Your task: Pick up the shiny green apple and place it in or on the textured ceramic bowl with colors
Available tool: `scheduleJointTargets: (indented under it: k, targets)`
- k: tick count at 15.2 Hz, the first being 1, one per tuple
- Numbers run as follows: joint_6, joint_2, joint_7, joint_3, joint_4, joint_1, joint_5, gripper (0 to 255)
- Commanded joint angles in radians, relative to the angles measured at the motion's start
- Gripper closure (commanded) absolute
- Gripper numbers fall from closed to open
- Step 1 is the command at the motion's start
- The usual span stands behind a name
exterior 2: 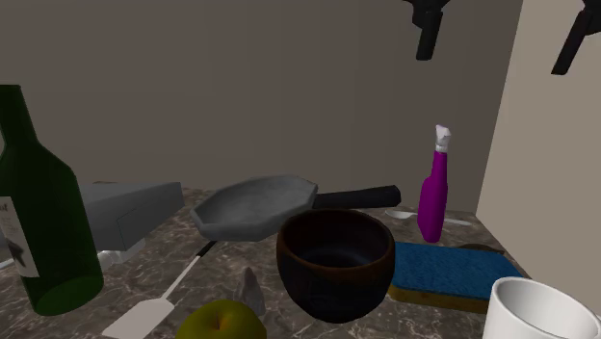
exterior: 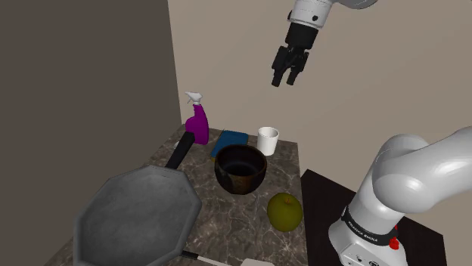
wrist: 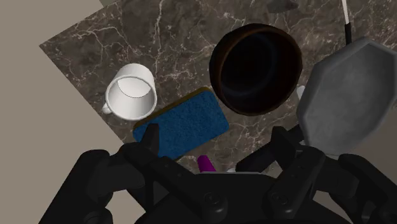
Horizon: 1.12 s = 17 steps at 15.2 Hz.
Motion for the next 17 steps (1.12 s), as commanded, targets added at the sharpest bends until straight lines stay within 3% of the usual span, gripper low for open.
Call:
scheduleJointTargets:
  k: [1, 9, 17]
  targets:
    - [0.000, 0.000, 0.000, 0.000, 0.000, 0.000, 0.000, 0]
    - [0.037, -0.133, 0.114, 0.112, -0.237, 0.035, 0.063, 0]
    - [0.065, -0.240, 0.242, 0.244, -0.434, 0.116, 0.180, 0]
